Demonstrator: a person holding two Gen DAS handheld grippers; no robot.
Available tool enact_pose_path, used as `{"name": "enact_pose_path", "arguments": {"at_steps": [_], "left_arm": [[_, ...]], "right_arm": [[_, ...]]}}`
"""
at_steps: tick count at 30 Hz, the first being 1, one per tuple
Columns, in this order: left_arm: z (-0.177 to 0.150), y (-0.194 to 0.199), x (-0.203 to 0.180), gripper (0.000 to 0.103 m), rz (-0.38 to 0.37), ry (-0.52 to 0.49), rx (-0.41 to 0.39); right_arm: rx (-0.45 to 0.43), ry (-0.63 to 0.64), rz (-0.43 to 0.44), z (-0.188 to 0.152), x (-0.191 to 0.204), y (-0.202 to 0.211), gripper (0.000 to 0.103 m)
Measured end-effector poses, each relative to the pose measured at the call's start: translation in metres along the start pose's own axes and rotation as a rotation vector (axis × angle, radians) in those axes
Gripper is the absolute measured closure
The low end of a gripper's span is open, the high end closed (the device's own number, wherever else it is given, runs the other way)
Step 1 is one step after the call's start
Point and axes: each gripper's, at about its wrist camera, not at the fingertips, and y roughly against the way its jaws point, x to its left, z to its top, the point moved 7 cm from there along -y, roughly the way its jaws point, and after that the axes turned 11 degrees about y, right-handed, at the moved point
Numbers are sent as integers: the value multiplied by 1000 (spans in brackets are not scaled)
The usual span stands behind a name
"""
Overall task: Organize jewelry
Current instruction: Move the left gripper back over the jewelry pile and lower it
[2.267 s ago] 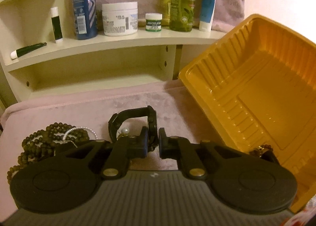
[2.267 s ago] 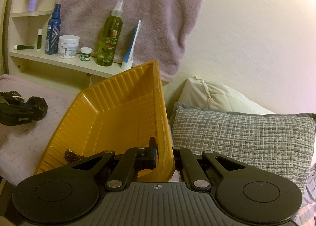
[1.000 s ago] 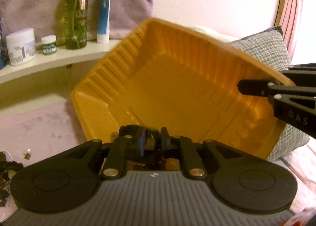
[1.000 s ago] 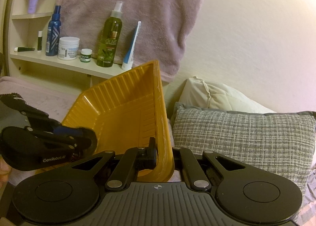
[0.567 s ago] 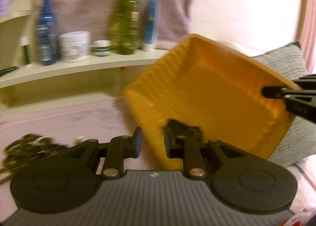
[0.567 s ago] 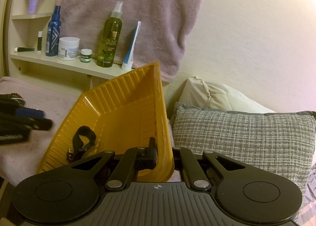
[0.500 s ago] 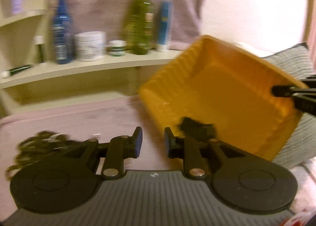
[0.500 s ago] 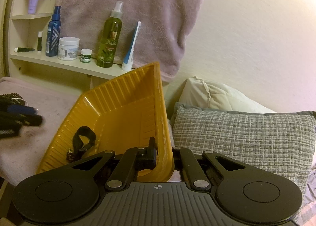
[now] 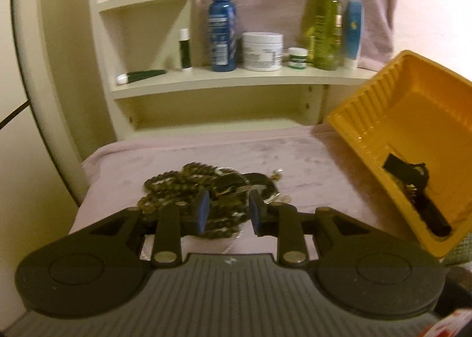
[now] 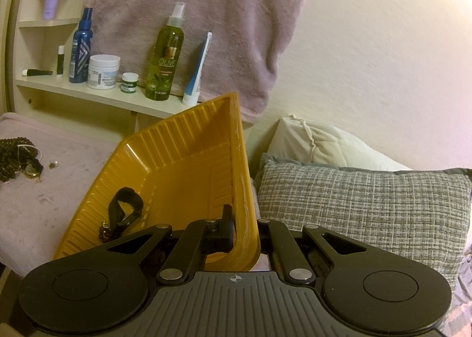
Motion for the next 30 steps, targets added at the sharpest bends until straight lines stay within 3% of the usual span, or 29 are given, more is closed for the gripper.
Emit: {"name": "enact_pose_path", "arguments": {"at_steps": [18,30], "left_arm": [[1,-21,-9,77,6,-28,11],[-24,1,2,77,5,-89,43]], "right_arm": [[2,1,0,0,0,0,98],[1,1,0,0,-1,-1,98]]}}
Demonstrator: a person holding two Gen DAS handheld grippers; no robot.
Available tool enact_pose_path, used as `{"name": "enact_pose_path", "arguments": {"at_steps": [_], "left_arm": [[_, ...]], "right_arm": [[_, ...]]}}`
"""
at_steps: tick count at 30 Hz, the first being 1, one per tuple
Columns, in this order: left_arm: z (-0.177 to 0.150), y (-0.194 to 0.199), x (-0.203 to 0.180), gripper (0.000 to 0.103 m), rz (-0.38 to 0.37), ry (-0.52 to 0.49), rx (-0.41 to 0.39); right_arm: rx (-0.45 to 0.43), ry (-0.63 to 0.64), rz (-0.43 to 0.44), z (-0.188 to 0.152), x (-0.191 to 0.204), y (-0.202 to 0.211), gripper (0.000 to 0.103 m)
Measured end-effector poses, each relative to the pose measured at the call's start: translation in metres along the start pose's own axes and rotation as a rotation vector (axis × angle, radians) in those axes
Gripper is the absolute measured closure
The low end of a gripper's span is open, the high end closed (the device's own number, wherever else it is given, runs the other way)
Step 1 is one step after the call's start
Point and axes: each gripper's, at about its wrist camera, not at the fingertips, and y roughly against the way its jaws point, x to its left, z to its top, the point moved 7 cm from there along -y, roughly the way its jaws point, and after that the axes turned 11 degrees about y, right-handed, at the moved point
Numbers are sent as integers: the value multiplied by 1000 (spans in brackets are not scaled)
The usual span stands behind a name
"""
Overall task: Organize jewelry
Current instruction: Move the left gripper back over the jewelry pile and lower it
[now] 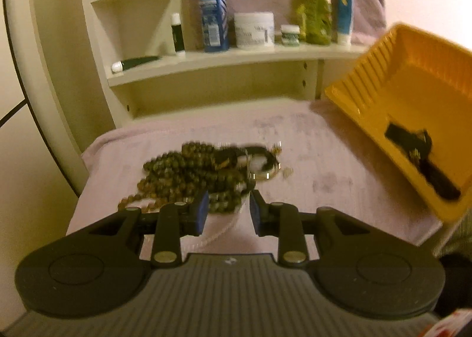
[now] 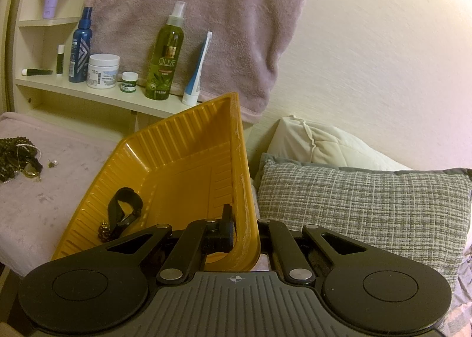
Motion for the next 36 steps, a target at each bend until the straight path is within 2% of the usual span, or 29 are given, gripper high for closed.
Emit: {"name": "enact_pose_path", "arguments": {"at_steps": [6,11,16,19,23,24,26,27,31,33,35,36], "left_arm": [[-12,-5,2,77,-17,-96,36],[-9,-10,10,77,-6,-107,33],[3,-17,22,77,15,-33,17],[11,-16,16,77,-46,0,8],[13,-22,5,75,-84,59,24],[13,-25,3,73,-89,91,35],[12,-30,1,52,-68,140,47],[12,-33,1,50,-50,165,52],[10,-41,7,51,-16,309,51],[10,-42,12,53,-25,365,49],[10,-42,17,63,-21,376,51],[9,-41,19,64,-23,378,52]], "right_arm": [[0,0,0,0,-1,0,98],[0,0,0,0,0,0,98],[0,2,0,0,0,0,98],[0,6,0,0,0,0,98],[1,6,-2,0,0,0,98],[0,7,-2,0,0,0,98],[1,8,-2,0,0,-1,98],[3,9,-3,0,-1,-1,98],[6,10,-2,-1,-1,-2,98],[5,11,-3,0,-1,-2,98],[5,10,-3,-1,-1,-2,98],[5,10,-3,-1,-1,-2,98]]}}
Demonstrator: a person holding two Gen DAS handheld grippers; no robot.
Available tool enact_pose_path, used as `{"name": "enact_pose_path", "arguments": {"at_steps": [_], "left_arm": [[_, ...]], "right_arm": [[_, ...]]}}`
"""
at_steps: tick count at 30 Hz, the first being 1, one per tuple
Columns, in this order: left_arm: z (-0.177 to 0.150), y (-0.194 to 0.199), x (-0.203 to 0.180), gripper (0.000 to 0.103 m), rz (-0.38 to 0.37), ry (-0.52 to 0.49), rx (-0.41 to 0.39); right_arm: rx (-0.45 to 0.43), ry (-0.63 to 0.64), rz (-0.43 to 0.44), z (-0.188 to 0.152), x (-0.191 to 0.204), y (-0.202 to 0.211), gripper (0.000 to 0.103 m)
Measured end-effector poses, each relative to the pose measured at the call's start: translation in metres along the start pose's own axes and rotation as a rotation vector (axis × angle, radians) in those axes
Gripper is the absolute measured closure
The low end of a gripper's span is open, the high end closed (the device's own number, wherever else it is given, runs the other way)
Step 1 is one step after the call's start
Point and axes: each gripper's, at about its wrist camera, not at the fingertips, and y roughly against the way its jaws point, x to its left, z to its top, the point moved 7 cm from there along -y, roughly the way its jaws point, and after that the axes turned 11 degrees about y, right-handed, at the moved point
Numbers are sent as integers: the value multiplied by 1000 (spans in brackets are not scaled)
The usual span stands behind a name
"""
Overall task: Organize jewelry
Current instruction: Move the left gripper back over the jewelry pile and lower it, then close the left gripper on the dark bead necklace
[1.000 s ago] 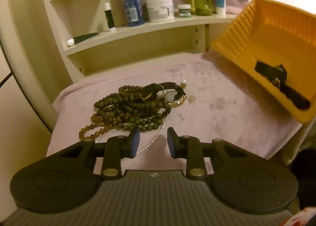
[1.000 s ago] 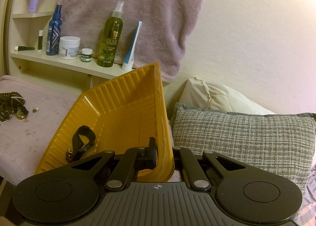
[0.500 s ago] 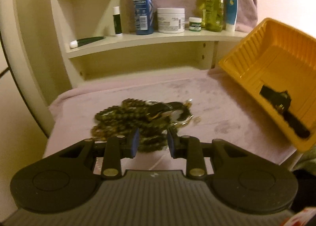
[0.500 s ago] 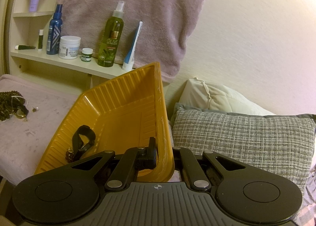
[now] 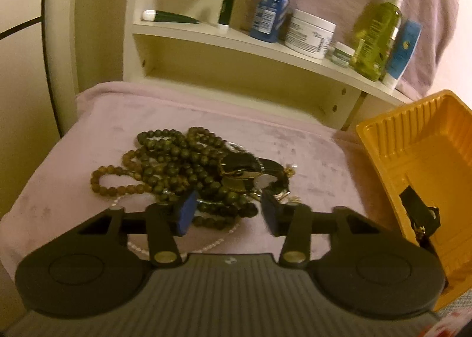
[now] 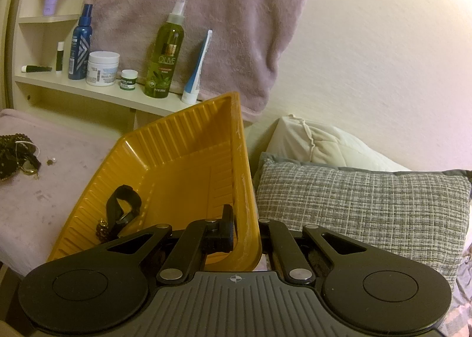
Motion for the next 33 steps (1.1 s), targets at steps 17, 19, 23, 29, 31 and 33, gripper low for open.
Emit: {"name": "enact_pose_path", "arguments": {"at_steps": [17,19,23,29,31,33], "left_arm": [[1,3,15,95,32,-154,77],[2,0,13,95,39,-161,81],[0,-9,12,92,58,-187,96],[3,-5,15,97,33,-168,106],[9,2,18,97,1,-144,91],[18,11,19,97,-26,-127,71]], "right_arm": [[-2,3,-1,1,1,1,98],[-2,3,-2,2,1,1,99],[-3,5,-2,2,1,1,99],[-3,5,-3,1,2,1,99],[-3,5,-3,1,1,1,99],[-3,4,-2,1,2,1,99]]}}
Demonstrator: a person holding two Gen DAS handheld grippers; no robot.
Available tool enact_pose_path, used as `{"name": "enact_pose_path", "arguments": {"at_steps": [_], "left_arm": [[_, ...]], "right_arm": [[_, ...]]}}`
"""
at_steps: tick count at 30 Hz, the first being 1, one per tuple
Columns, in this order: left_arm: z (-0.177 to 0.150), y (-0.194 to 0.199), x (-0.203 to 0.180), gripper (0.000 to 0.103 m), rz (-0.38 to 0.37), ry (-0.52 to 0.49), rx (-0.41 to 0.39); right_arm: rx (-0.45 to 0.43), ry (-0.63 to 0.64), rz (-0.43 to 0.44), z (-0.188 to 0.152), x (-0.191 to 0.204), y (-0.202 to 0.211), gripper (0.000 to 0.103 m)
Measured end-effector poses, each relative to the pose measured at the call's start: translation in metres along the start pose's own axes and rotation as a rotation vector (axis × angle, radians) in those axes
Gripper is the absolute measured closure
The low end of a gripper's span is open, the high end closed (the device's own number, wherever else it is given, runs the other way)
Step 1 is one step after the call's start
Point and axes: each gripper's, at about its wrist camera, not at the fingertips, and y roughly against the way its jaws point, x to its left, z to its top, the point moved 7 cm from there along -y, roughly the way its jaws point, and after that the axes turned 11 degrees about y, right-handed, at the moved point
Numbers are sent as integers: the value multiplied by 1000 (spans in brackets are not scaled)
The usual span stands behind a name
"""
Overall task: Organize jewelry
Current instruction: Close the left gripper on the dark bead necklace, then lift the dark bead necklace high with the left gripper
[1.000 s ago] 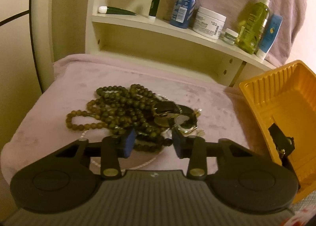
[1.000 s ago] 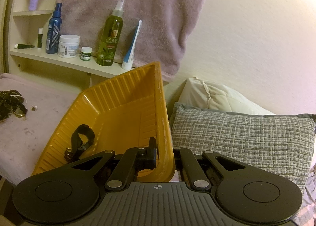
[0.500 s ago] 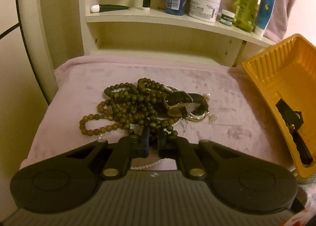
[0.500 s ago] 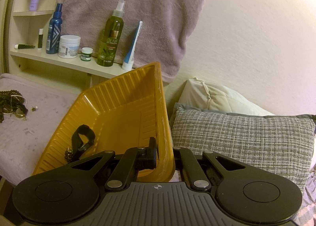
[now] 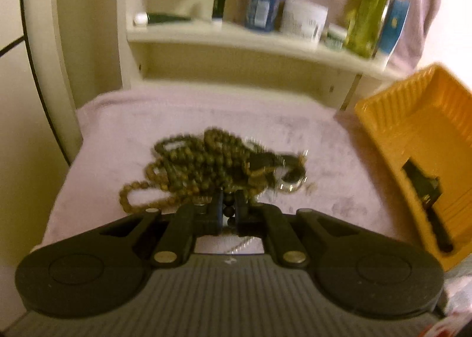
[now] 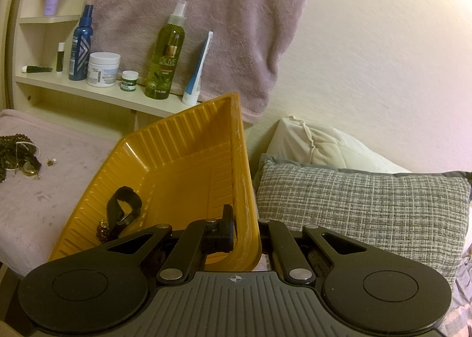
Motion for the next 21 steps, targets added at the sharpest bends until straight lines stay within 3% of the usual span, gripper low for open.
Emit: {"name": "enact_pose_path", "arguments": {"at_steps": [7,21], "left_arm": [[49,34,6,97,-48,2,-92],[146,94,-27,97,-51,-192,-263]], "right_arm": [[-3,2,0,1,0,0,98],[-16,0,1,3,1,1,98]]}}
